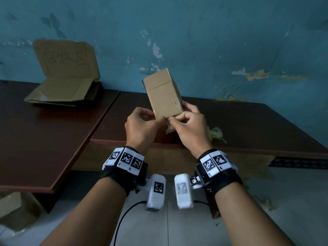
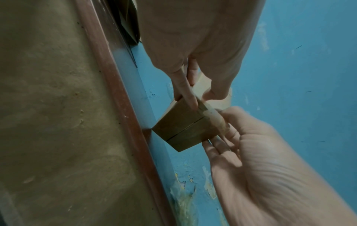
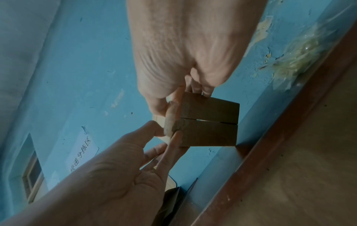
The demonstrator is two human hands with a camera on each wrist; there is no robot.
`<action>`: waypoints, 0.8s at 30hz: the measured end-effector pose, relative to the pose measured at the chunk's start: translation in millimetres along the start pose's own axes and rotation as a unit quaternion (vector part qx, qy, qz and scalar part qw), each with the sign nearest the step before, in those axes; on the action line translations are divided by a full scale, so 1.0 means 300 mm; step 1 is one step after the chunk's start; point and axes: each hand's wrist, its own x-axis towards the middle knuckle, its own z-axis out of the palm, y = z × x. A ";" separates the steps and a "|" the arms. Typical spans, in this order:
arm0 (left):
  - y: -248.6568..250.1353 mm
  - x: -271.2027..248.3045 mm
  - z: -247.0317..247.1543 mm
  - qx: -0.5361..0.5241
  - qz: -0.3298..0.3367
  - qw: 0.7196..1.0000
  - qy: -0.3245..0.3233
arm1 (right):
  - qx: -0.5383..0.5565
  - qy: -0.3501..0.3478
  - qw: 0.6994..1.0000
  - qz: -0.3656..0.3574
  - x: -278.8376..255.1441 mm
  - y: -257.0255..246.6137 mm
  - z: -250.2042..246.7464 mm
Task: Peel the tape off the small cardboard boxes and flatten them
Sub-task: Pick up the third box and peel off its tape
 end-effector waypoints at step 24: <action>-0.005 0.018 -0.005 -0.038 0.032 0.999 -0.021 | 0.009 0.056 0.998 -0.003 -0.016 0.010 0.011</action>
